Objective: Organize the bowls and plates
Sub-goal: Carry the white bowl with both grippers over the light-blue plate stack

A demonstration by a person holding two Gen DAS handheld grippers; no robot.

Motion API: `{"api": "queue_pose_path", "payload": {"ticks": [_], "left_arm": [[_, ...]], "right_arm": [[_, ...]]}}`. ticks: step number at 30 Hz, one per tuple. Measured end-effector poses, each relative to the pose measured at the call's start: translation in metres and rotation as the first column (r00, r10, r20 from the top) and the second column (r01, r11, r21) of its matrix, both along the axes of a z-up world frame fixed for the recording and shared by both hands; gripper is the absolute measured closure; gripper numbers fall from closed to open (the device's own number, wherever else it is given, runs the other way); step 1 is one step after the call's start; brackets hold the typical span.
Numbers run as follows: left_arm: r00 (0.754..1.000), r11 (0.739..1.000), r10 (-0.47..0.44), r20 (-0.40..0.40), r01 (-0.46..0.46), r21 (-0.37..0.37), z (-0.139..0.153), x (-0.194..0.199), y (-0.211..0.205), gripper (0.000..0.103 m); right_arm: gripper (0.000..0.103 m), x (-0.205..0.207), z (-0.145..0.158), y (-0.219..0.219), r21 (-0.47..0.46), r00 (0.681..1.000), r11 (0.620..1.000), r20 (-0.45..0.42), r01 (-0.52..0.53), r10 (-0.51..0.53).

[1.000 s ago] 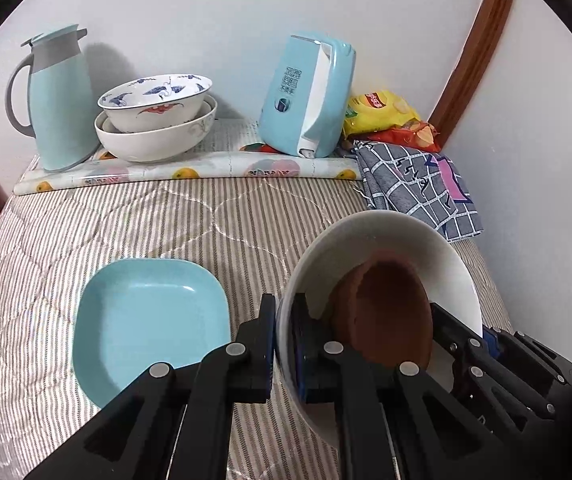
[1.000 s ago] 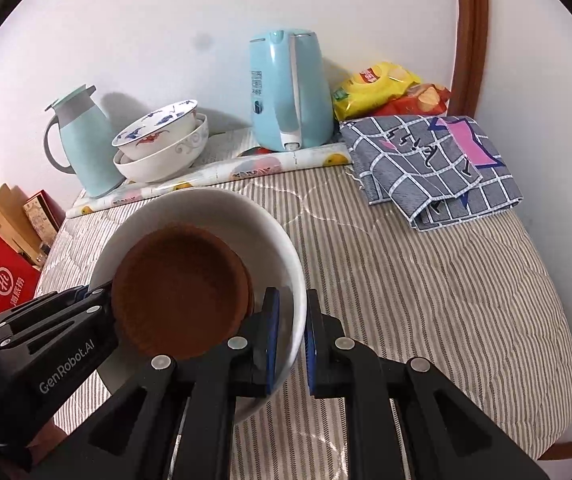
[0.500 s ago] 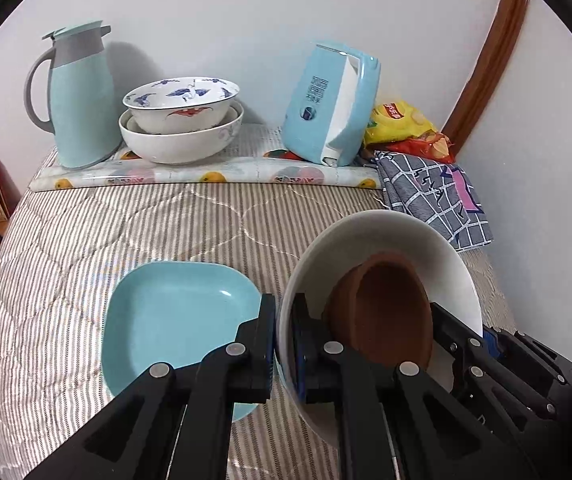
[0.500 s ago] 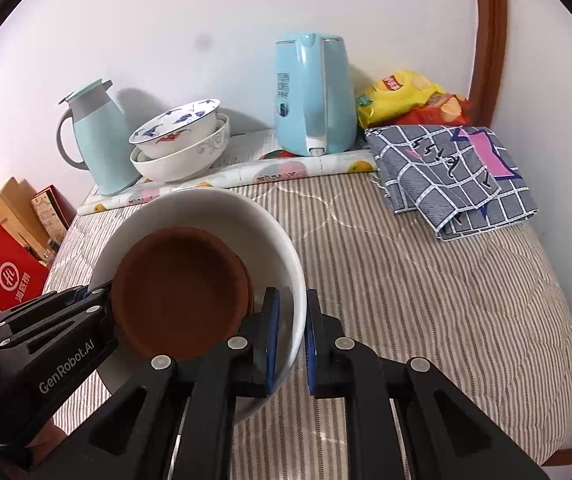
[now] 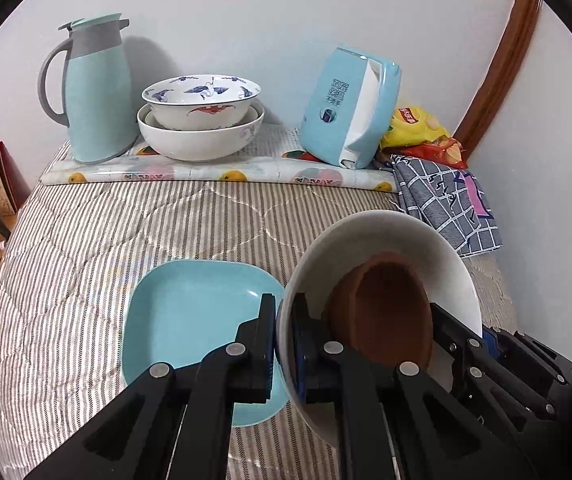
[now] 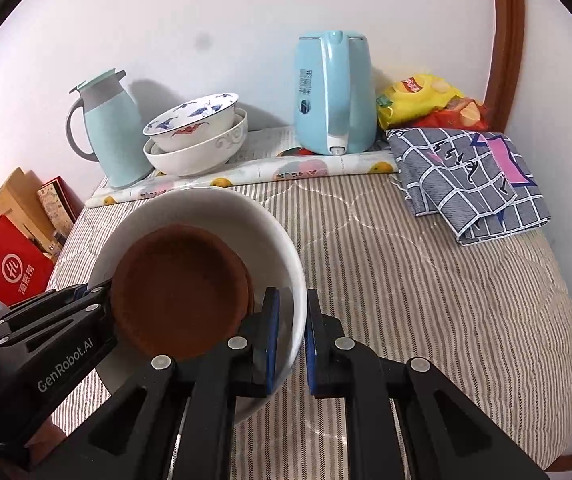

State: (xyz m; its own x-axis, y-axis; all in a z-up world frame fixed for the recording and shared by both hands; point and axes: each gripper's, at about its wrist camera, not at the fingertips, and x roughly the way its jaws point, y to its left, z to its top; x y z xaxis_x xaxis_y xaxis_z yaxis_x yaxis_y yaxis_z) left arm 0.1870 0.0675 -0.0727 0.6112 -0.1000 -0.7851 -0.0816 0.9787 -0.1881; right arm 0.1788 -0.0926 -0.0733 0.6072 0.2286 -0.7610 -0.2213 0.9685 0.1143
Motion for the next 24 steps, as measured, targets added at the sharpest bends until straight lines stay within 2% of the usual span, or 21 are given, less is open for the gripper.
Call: {"api": "queue_pose_path", "payload": {"ticks": [24], "left_arm": [[0.998,0.999,0.051,-0.040,-0.051,-0.004,-0.020,0.004,0.032,0.094]], "right_arm": [[0.092,0.012,-0.019,0.033,-0.004,0.998,0.999,-0.042,-0.048,0.048]]}}
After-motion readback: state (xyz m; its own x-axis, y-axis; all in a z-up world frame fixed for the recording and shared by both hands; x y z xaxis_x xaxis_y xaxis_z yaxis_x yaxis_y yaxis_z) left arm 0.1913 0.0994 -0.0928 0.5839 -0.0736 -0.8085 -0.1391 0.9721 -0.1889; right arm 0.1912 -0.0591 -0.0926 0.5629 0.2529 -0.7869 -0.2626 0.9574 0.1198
